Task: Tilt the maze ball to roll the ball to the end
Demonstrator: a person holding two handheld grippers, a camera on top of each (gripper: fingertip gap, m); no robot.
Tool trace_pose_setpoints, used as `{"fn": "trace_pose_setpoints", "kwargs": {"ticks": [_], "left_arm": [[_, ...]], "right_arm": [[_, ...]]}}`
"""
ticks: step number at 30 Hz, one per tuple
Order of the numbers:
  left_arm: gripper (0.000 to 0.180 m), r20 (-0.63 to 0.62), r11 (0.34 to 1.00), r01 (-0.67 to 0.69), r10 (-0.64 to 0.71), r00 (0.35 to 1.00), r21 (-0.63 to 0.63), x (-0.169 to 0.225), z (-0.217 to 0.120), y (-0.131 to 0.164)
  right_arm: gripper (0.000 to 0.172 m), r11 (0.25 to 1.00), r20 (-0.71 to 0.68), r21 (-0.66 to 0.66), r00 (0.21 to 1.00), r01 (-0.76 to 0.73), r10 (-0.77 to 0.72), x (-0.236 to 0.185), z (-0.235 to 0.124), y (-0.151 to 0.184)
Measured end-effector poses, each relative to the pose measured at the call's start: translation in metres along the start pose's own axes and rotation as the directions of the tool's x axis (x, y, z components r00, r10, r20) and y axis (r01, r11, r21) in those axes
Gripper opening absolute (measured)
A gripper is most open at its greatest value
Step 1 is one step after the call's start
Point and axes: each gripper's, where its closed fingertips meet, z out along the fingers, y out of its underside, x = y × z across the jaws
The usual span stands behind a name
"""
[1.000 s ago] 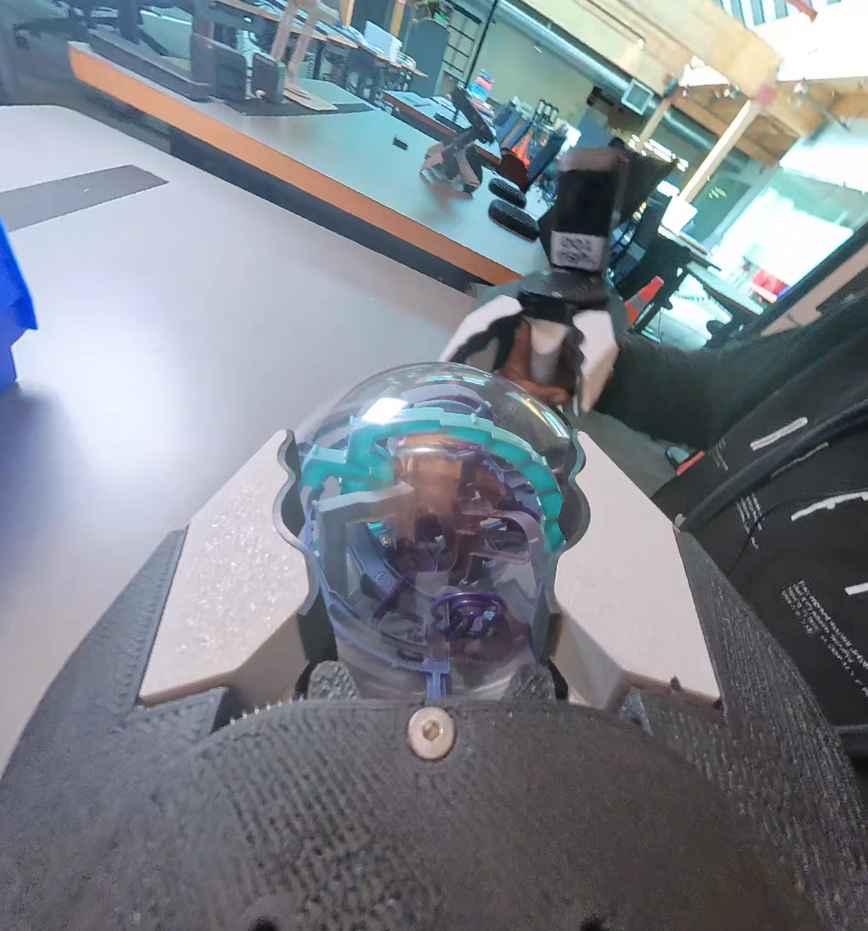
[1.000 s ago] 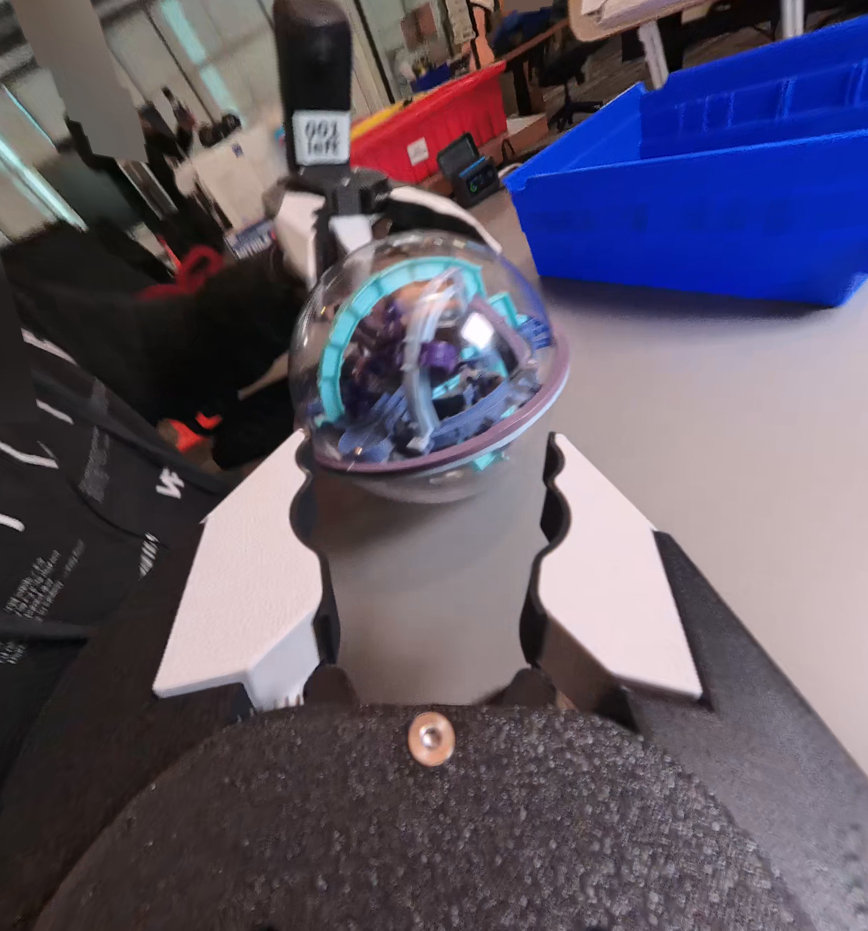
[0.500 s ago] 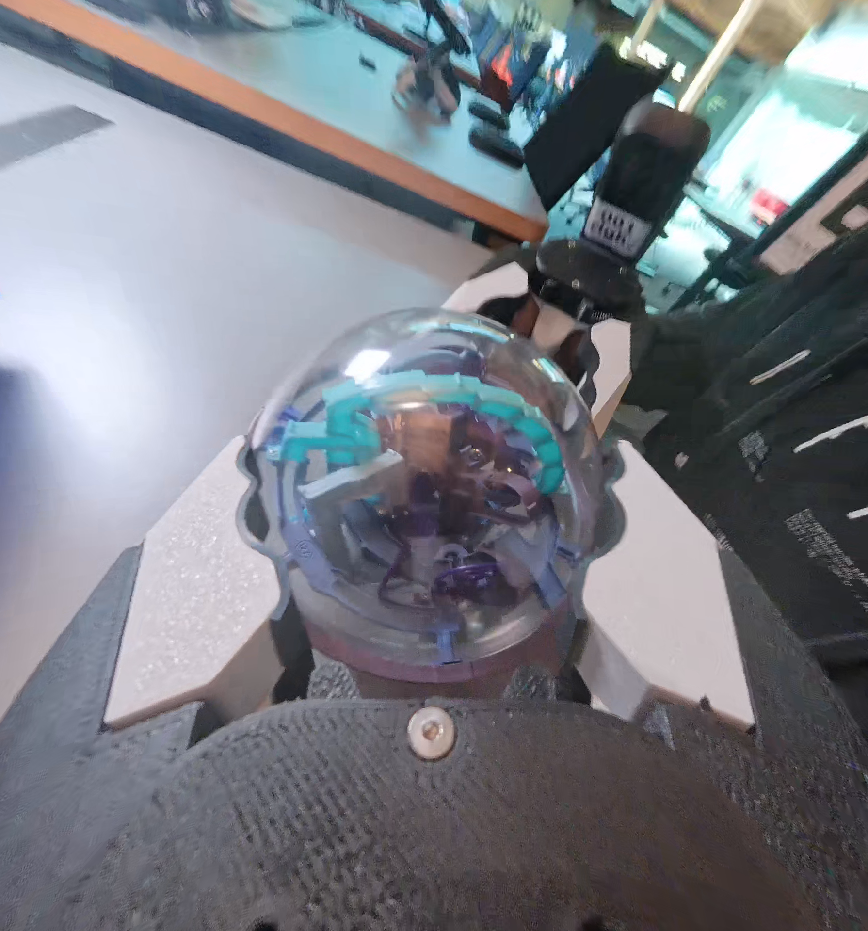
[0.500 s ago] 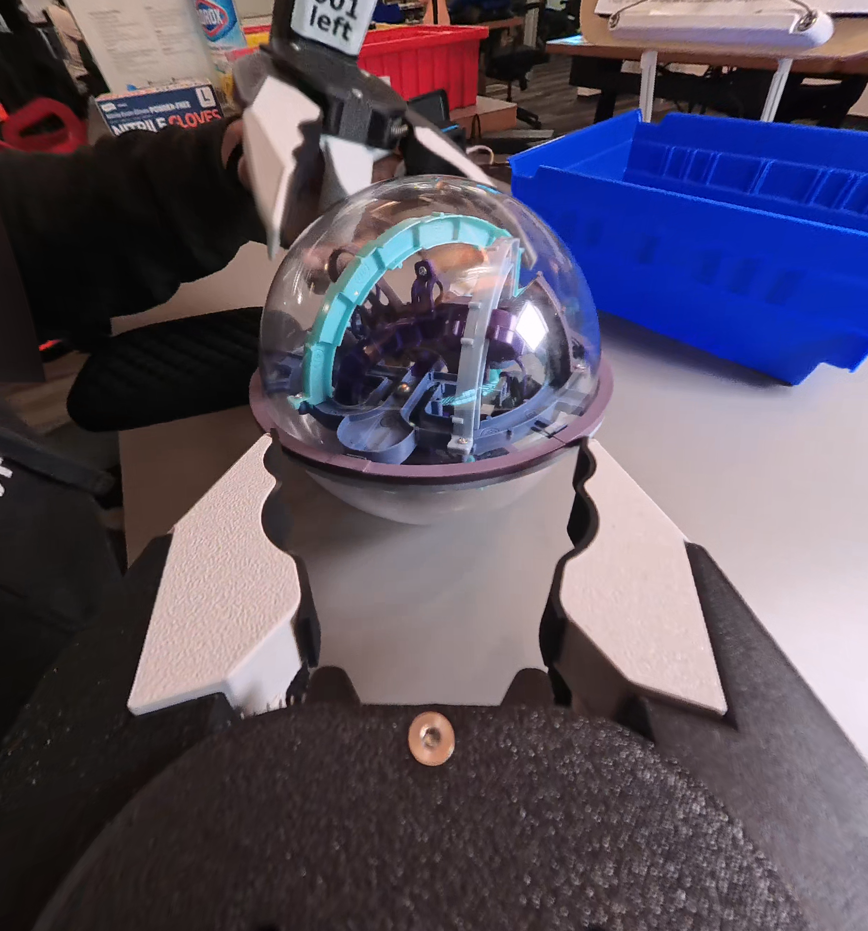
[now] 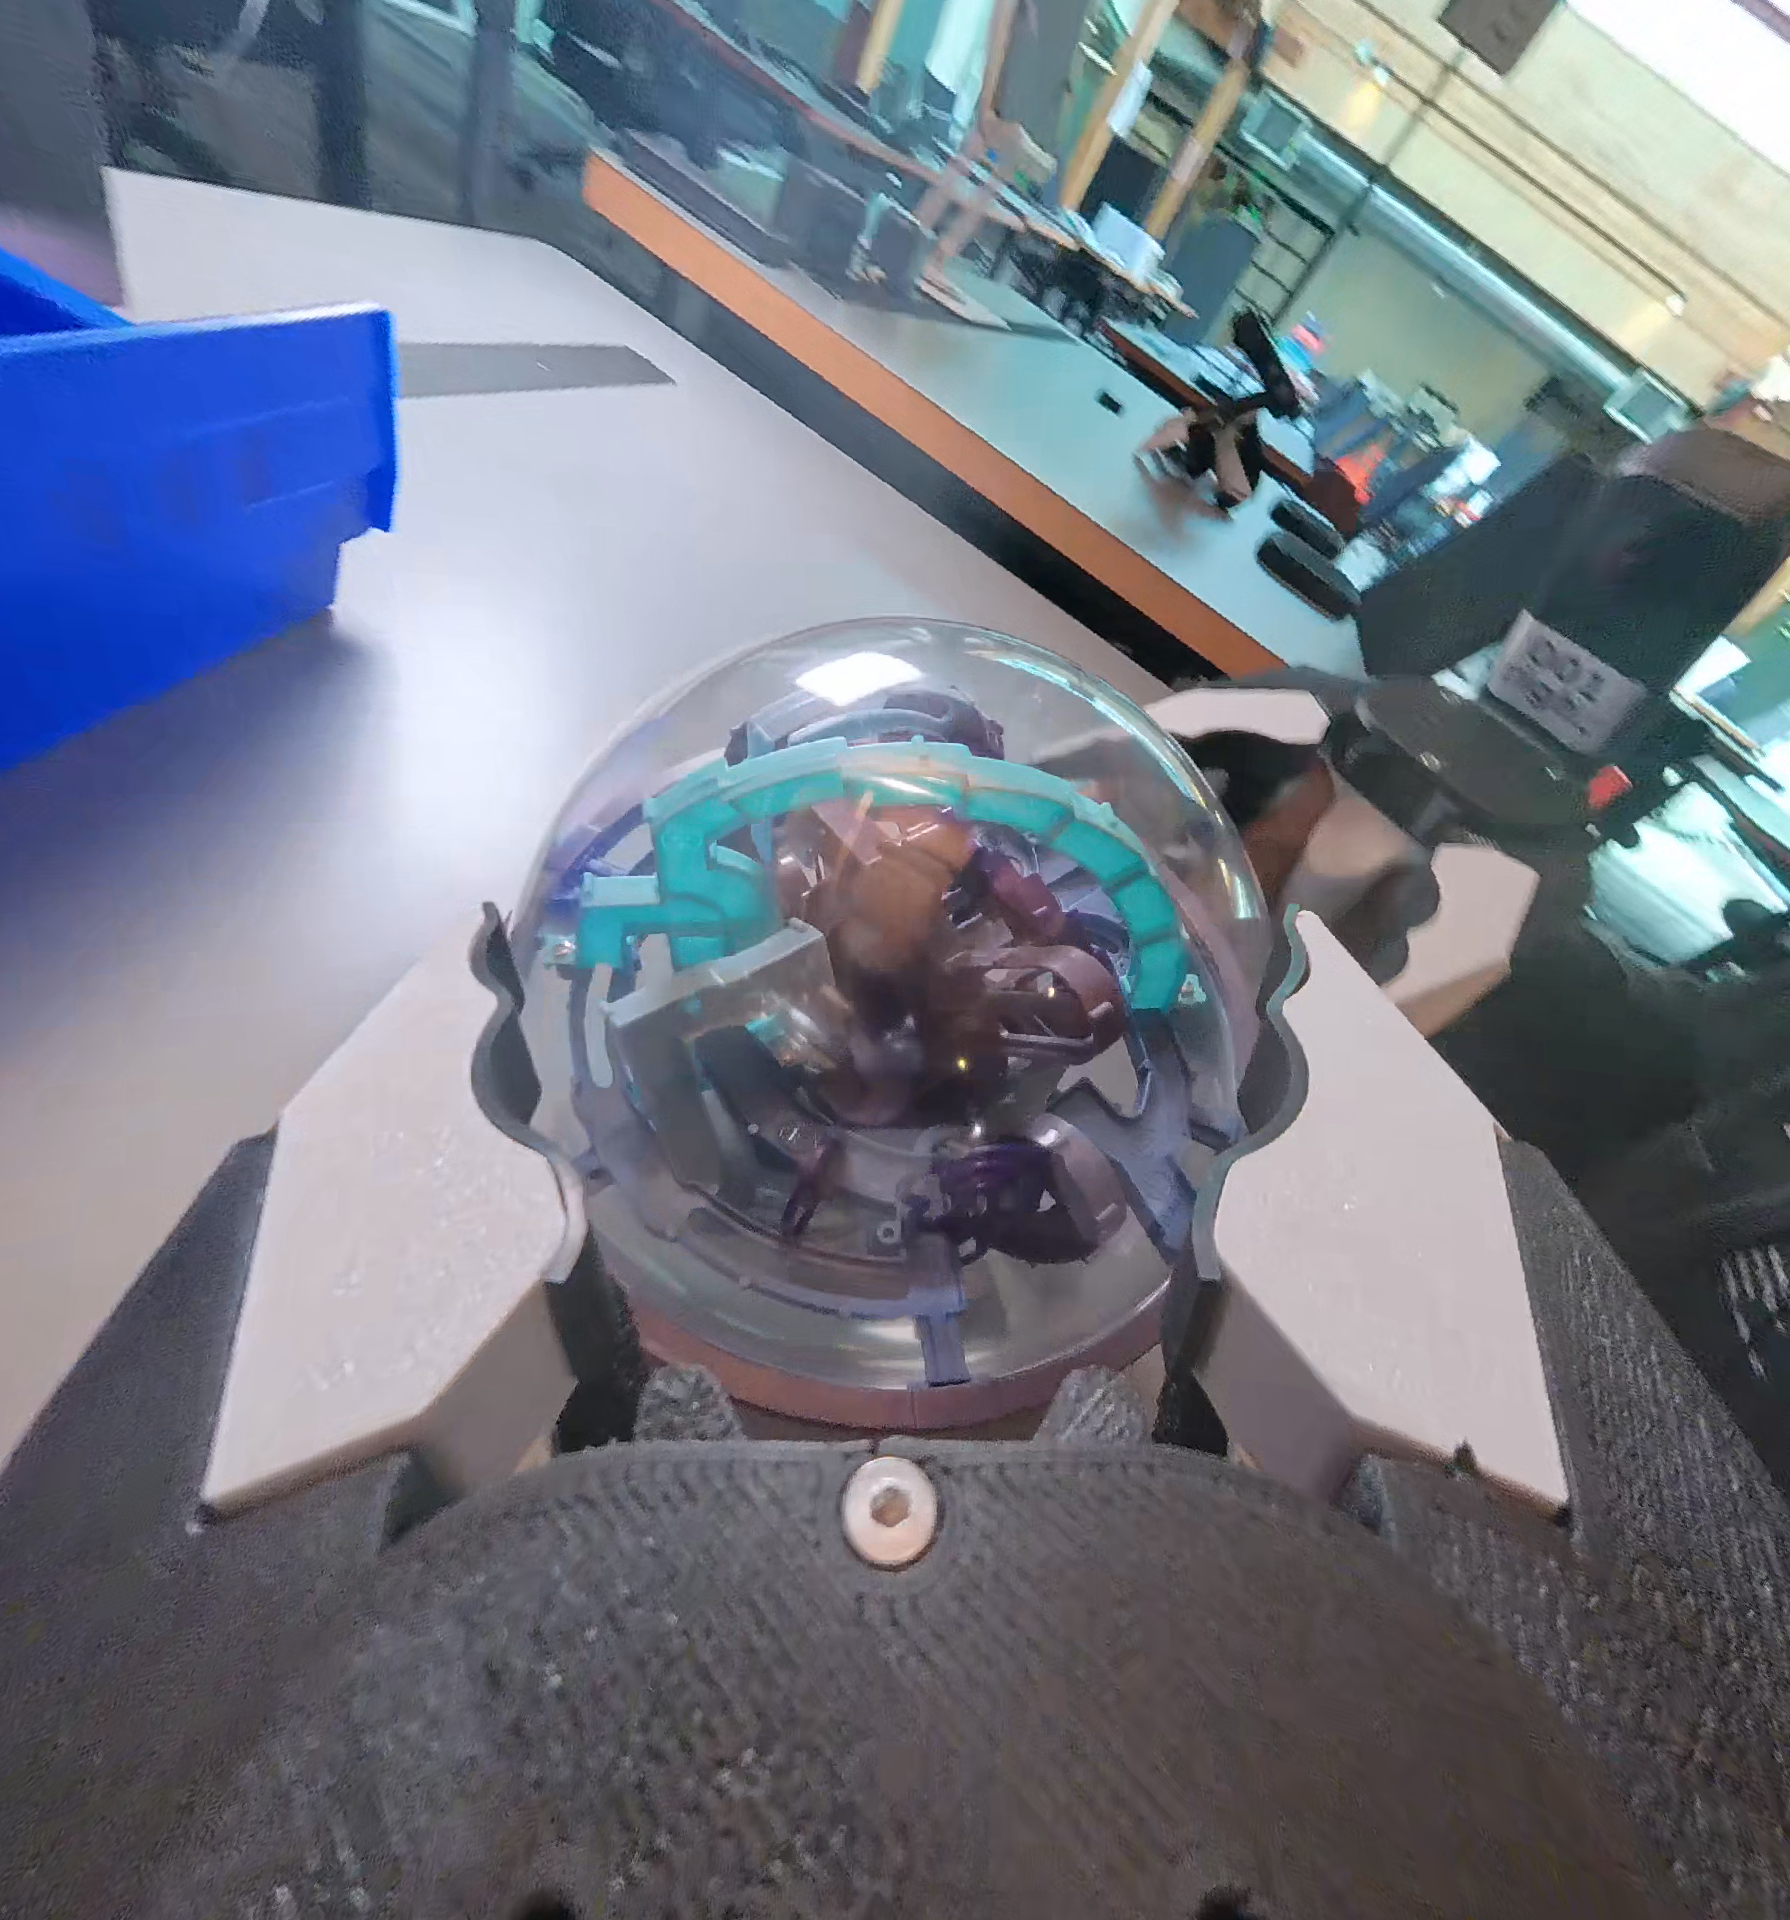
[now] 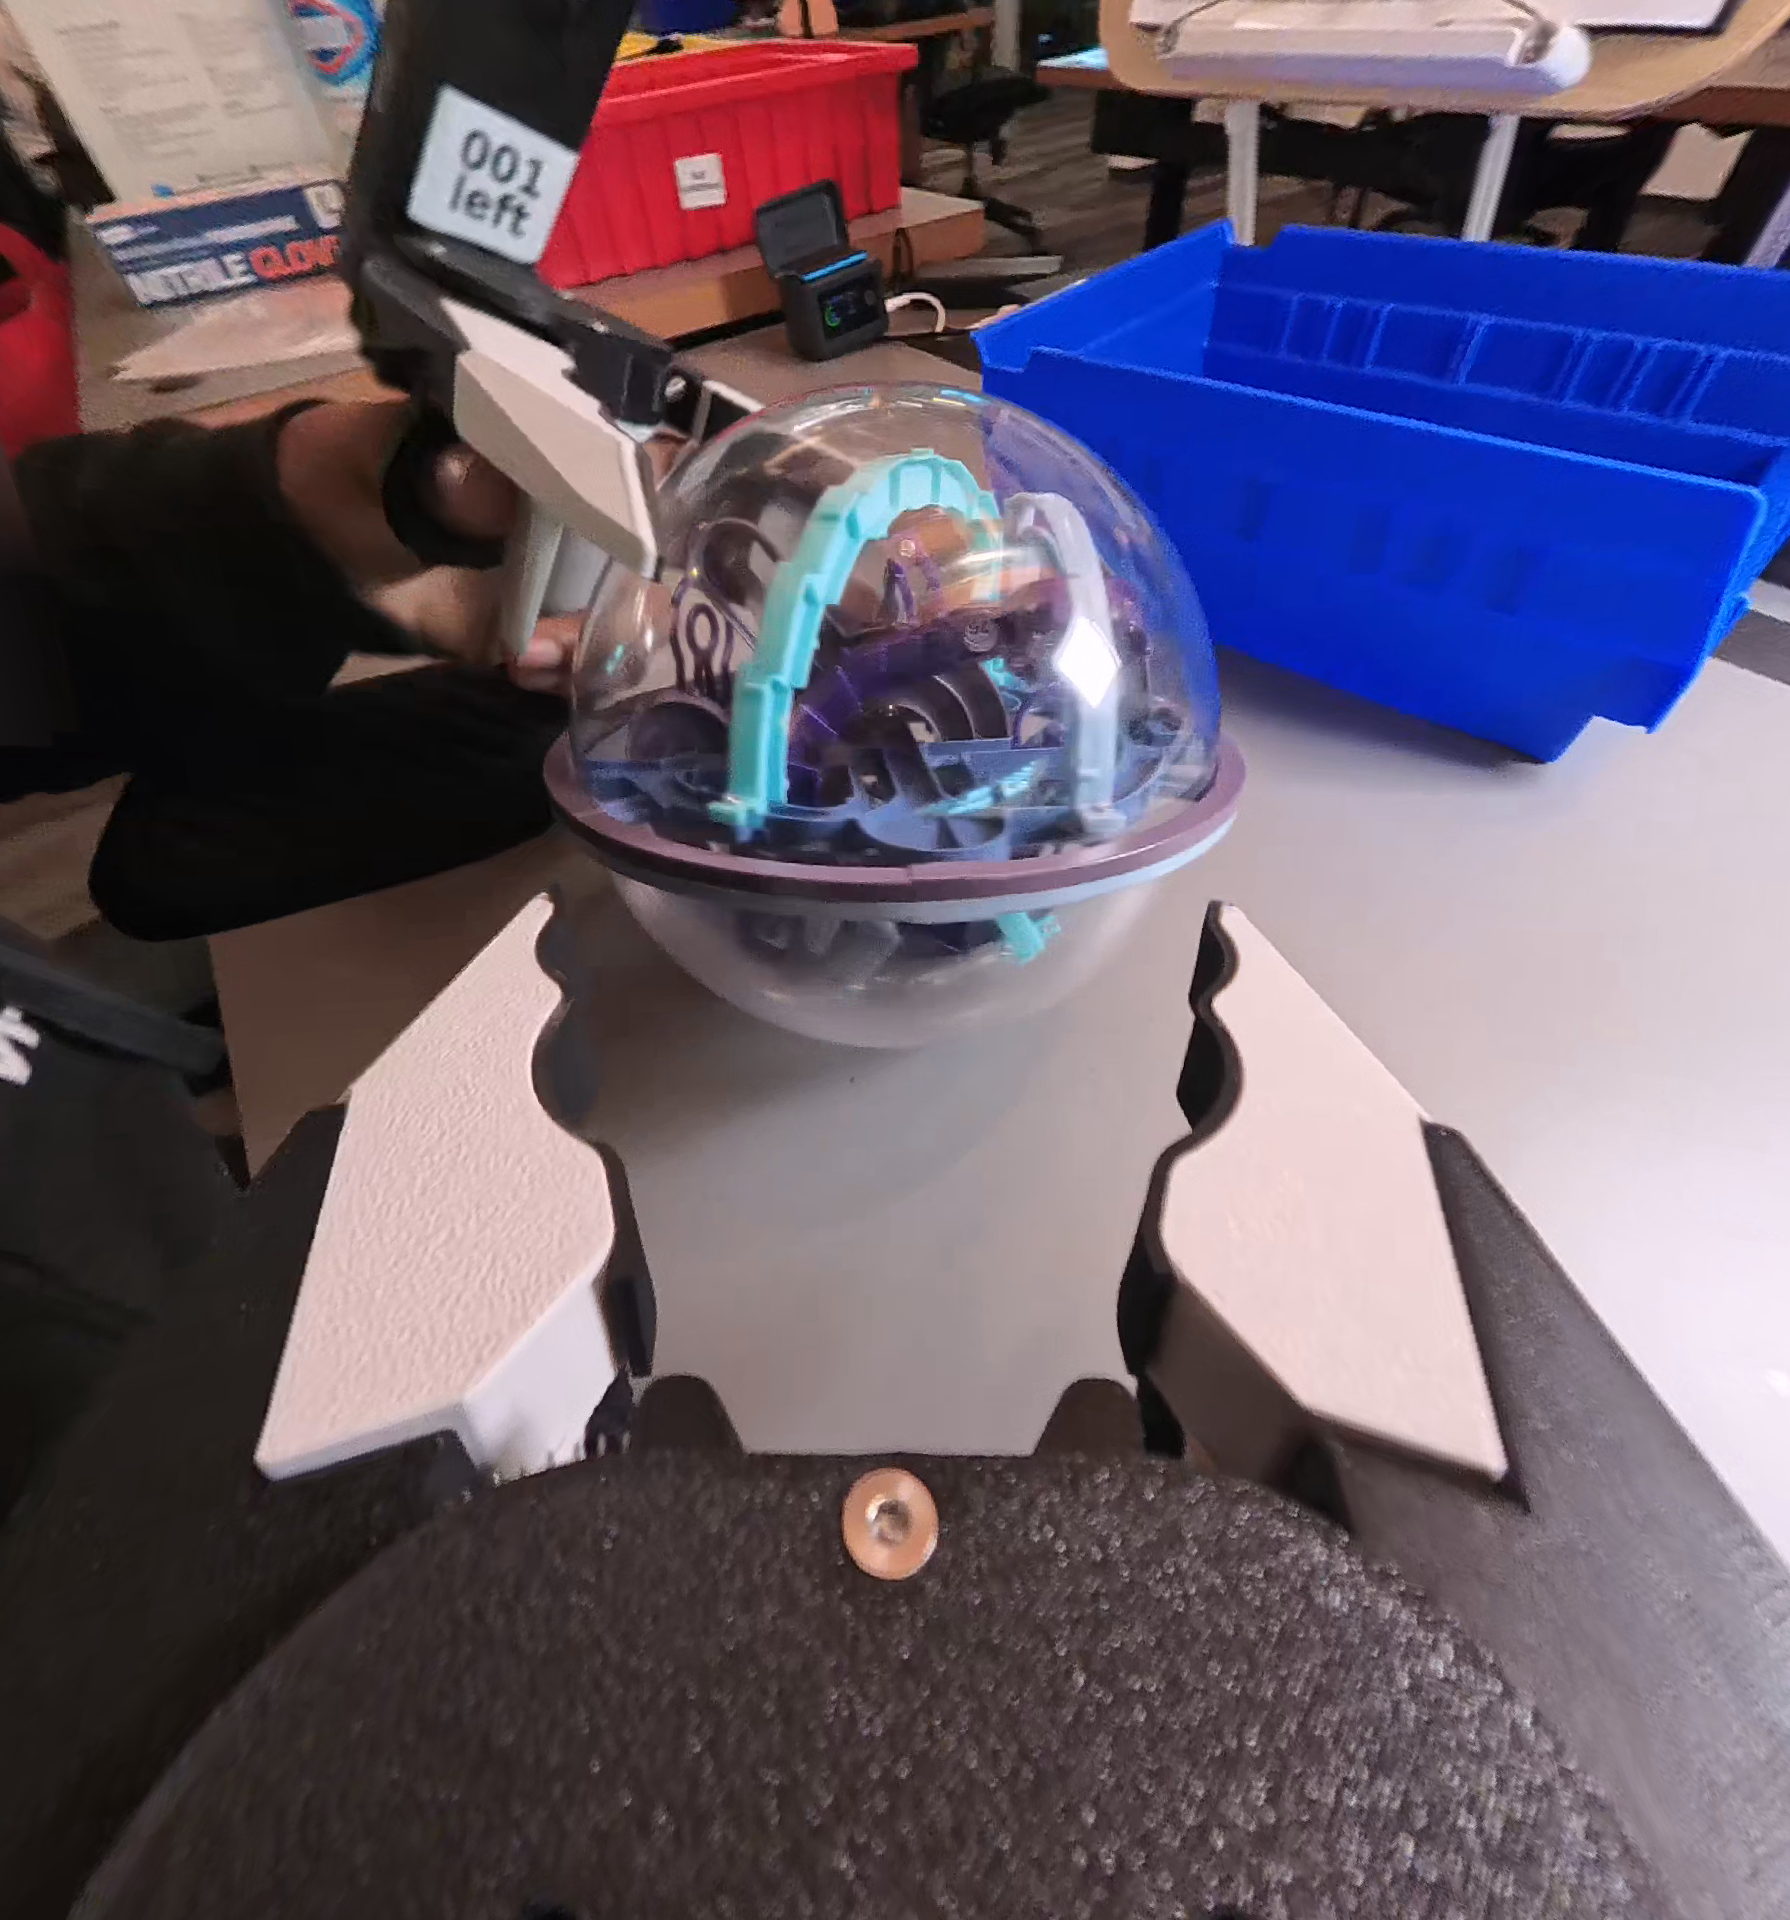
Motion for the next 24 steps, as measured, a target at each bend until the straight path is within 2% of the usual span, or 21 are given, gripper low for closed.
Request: {"fn": "trace_pose_setpoints", "kwargs": {"ticks": [3,5,6,8,11,15,19,21,24], "left_arm": [[0.138,0.082,0.998,-0.012,0.007,0.997,0.058,0.006,0.0,0.002],[0.136,0.067,0.998,-0.045,0.042,0.997,0.039,0.019,0.0,0.01],[0.138,0.058,0.998,-0.058,0.056,0.997,0.029,0.024,-0.002,0.013],[0.128,0.035,0.995,-0.099,0.098,0.995,0.01,0.028,-0.013,0.012],[0.122,-0.021,0.977,-0.202,0.204,0.979,0.068,0.025,-0.032,-0.007],[0.134,-0.272,0.988,-0.154,0.146,0.951,-0.01,0.029,-0.031,-0.002],[0.144,-0.404,0.955,-0.286,0.234,0.884,-0.073,0.034,-0.018,0.025],[0.149,-0.377,0.939,-0.336,0.287,0.881,-0.072,0.032,-0.01,0.031],[0.145,-0.3,0.916,-0.396,0.362,0.882,-0.06,0.025,-0.007,0.035]], "right_arm": [[0.12,0.999,-0.051,-0.004,0.998,-0.049,0.049,-0.006,0.009,0.005],[0.121,0.998,-0.05,0.008,0.996,-0.07,0.071,-0.004,0.012,0.006],[0.123,0.996,-0.01,0.005,0.996,-0.084,0.085,-0.007,0.012,0.007],[0.122,0.995,0.055,-0.015,0.993,-0.102,0.103,-0.008,0.01,0.01],[0.119,0.997,0.138,-0.027,0.988,-0.067,0.07,-0.006,0.006,0.013],[0.114,0.998,0.251,-0.02,0.967,0.054,-0.048,-0.007,0.003,0.012],[0.111,0.988,0.347,-0.023,0.928,0.151,-0.134,-0.006,0.005,0.009],[0.11,0.986,0.366,-0.035,0.92,0.164,-0.14,-0.003,0.006,0.007],[0.11,0.987,0.35,-0.038,0.927,0.155,-0.132,0.002,0.006,0.005]]}}
